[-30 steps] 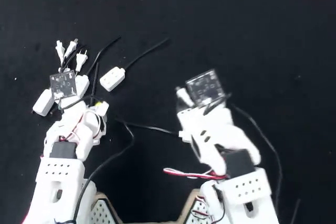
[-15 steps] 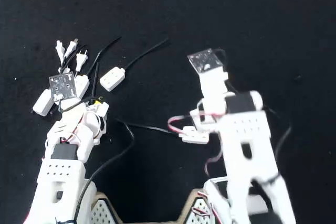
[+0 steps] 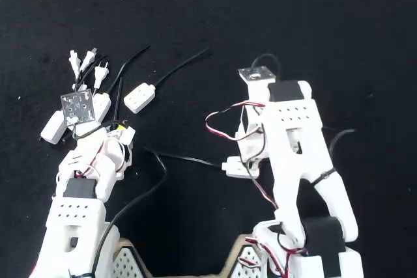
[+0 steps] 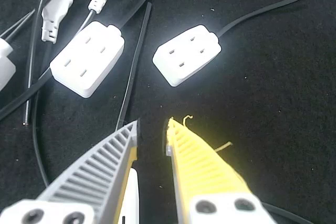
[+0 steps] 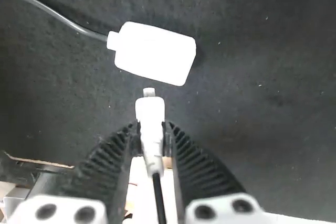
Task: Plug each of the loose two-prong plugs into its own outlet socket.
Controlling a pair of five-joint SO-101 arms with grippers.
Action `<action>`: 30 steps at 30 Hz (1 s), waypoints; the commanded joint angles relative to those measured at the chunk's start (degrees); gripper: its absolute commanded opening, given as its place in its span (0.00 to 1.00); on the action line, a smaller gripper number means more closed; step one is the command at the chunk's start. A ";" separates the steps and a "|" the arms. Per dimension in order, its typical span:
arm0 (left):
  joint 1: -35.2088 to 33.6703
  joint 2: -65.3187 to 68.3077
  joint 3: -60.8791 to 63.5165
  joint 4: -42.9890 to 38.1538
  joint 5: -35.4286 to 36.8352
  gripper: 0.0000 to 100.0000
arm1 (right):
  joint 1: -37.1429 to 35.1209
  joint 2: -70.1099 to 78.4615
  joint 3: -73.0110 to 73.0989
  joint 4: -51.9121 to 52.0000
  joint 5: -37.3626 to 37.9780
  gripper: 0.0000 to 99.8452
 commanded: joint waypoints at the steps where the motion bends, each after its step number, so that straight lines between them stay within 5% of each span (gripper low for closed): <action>1: -0.57 -0.70 -0.40 -0.88 0.18 0.10 | 1.05 0.48 -2.77 0.53 -0.53 0.01; 11: -0.57 -0.70 -0.40 -0.88 0.18 0.10 | 2.02 0.66 0.66 -5.71 -0.70 0.01; 15: -0.57 -0.70 -0.40 -0.88 0.18 0.10 | 2.29 0.66 3.74 -8.26 -6.33 0.01; 30: -0.57 -0.70 -0.48 -0.88 0.18 0.10 | 2.37 0.66 1.36 -1.49 -11.52 0.01</action>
